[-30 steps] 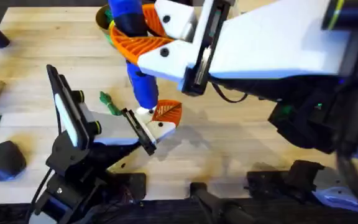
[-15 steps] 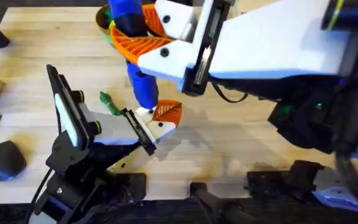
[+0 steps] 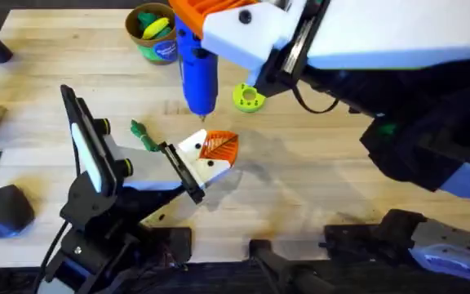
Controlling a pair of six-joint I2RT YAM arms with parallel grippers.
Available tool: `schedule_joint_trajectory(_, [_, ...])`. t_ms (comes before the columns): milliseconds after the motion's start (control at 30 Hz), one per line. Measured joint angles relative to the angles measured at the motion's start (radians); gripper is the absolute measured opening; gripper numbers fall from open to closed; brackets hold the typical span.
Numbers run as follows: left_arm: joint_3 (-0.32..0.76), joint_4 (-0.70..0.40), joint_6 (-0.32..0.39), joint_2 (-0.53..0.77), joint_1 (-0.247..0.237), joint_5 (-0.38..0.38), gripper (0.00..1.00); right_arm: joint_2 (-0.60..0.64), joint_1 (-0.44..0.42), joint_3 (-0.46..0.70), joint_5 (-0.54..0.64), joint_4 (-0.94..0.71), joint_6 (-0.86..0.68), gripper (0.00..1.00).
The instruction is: Pick up the gripper from the table and insert it into the empty holder that is missing its gripper. Then pick up a screw, insert it into the mounting hole, and use the screwdriver to tighten it. Finally, clean up the table by picking up the vegetable and placing it into the bucket.
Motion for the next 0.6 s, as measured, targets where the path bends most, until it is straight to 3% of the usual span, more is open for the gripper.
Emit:
schedule_joint_trajectory(233, [0.000, 0.000, 0.000, 0.000, 0.000, 0.000, 0.004, 0.000, -0.086, 0.000, 0.032, -0.164, -0.096, 0.004])
schedule_joint_trajectory(400, [0.000, 0.000, 0.000, 0.000, 0.000, 0.000, 0.004, 0.000, -0.177, 0.000, 0.186, -0.387, -0.333, 0.004])
schedule_joint_trajectory(600, [0.000, 0.000, 0.000, 0.000, 0.000, 0.000, 0.004, 0.023, -0.273, 0.000, 0.376, -0.705, -0.741, 0.004])
